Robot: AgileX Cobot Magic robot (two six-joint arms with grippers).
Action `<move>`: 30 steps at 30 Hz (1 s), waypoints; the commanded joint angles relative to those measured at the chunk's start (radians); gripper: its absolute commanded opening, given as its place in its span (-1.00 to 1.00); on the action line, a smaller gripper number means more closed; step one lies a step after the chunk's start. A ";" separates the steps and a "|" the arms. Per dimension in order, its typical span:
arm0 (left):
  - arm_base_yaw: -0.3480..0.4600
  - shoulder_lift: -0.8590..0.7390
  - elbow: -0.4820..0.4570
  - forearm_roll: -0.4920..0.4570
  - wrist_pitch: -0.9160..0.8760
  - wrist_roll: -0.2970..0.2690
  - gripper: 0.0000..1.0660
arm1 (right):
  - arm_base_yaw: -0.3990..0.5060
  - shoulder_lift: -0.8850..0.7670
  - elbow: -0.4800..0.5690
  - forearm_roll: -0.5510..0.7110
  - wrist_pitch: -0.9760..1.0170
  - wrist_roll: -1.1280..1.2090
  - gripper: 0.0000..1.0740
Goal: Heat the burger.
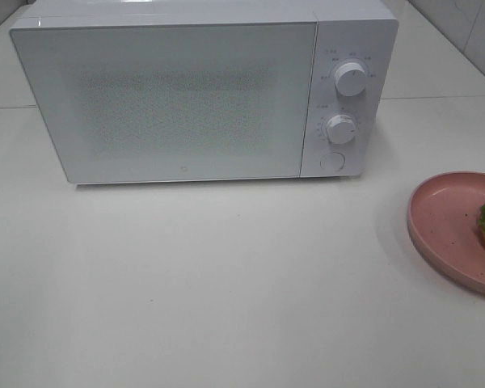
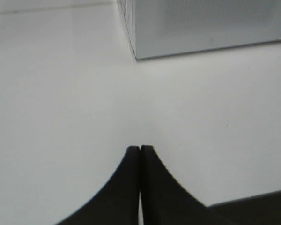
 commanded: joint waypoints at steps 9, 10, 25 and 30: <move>0.002 -0.082 0.111 -0.039 -0.100 0.018 -1.00 | -0.005 -0.004 0.001 -0.005 -0.013 -0.019 0.37; 0.002 -0.082 0.111 -0.039 -0.100 0.018 -1.00 | -0.005 -0.004 0.001 -0.005 -0.013 -0.019 0.37; 0.002 -0.081 0.111 -0.042 -0.099 0.014 -1.00 | -0.005 -0.004 0.001 -0.005 -0.013 -0.019 0.37; 0.002 -0.081 0.111 -0.042 -0.099 0.014 -1.00 | -0.005 -0.004 0.001 -0.005 -0.013 -0.019 0.37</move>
